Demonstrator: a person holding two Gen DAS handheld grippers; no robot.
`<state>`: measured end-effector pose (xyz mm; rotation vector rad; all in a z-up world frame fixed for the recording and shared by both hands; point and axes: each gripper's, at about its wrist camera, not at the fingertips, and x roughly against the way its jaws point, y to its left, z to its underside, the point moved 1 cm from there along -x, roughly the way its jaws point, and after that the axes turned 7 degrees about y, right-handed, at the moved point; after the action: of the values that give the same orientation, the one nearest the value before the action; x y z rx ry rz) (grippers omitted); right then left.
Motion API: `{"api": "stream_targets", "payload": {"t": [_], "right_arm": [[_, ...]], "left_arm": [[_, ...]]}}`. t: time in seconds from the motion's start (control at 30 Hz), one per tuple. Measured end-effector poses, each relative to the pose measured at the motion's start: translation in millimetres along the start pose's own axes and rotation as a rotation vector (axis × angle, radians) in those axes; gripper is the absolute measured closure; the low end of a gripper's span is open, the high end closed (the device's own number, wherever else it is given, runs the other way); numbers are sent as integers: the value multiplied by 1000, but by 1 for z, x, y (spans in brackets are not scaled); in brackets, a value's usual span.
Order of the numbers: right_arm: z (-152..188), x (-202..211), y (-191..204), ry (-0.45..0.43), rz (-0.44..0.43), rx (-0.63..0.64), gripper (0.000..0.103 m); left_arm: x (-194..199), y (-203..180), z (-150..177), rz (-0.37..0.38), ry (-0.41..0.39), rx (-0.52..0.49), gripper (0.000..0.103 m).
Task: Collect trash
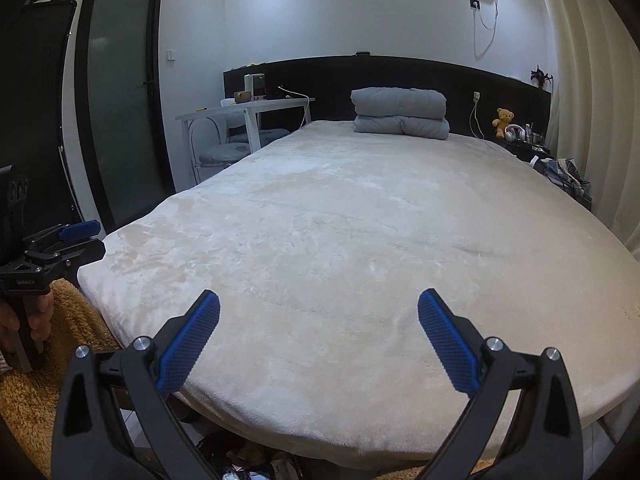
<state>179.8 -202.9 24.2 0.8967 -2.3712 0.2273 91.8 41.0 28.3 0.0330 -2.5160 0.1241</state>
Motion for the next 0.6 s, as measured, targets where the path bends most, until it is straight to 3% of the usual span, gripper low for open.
{"api": "stream_targets", "payload": {"t": [0.6], "right_arm": [[0, -6, 4, 11, 28, 13, 5]], "left_arm": [[1, -5, 3, 2, 3, -13, 6]]}}
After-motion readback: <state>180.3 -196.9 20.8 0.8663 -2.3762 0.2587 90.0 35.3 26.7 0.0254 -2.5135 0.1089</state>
